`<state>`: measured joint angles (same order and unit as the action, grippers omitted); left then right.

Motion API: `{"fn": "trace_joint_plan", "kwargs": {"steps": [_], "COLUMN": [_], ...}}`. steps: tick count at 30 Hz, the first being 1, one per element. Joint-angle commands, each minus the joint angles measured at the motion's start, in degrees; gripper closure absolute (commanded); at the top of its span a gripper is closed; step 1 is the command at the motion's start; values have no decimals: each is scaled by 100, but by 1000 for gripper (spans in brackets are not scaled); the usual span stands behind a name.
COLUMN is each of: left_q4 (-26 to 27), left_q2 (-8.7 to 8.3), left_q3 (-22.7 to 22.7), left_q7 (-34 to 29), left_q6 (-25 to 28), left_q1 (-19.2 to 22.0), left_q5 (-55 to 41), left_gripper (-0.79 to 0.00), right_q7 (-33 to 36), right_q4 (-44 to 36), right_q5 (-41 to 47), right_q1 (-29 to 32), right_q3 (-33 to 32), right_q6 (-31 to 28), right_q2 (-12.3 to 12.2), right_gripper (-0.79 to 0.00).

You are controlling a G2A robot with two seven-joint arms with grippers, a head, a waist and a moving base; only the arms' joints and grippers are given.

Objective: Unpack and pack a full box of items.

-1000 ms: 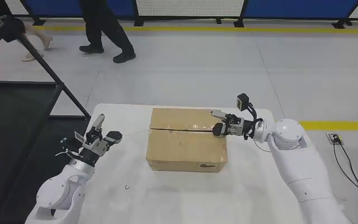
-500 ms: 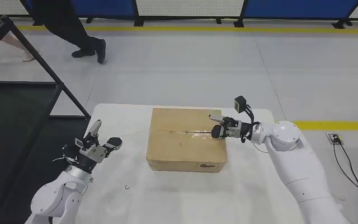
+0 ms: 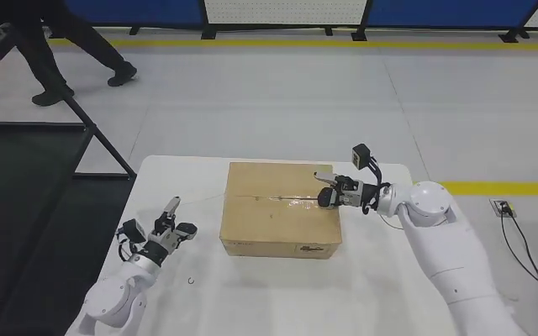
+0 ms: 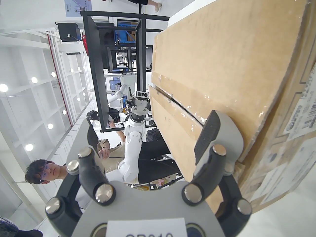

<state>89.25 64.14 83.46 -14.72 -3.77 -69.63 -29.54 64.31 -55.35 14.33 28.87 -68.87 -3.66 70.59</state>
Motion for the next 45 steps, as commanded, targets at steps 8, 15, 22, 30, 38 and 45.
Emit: {"fn": "trace_joint_plan", "kwargs": {"steps": [8, 15, 22, 30, 38, 45], "left_q4": [-716, -1294, -1738, -1945, -1780, -1725], "left_q2": [199, 352, 482, 539, 509, 499], "left_q3": [-701, -953, -1038, -743, -304, -128], "left_q7": [652, 868, 1058, 1231, 1193, 1097], "left_q6": [160, 88, 362, 834, 1055, 897], "left_q1": [683, 1184, 1526, 1626, 1582, 1682], "left_q5": [73, -408, -775, -1132, -1130, -1049], "left_gripper": [-785, -785, -785, -785, -785, -785], "right_q7": [0, 0, 0, 0, 0, 0], "right_q4": [0, 0, 0, 0, 0, 0], "right_q5": [0, 0, 0, 0, 0, 0], "right_q1": [0, 0, 0, 0, 0, 0], "right_q3": [0, 0, 0, 0, 0, 0], "right_q6": [0, 0, 0, 0, 0, 0], "right_q2": [0, 0, 0, 0, 0, 0], "right_gripper": [-785, -785, -785, -785, -785, -785]}}
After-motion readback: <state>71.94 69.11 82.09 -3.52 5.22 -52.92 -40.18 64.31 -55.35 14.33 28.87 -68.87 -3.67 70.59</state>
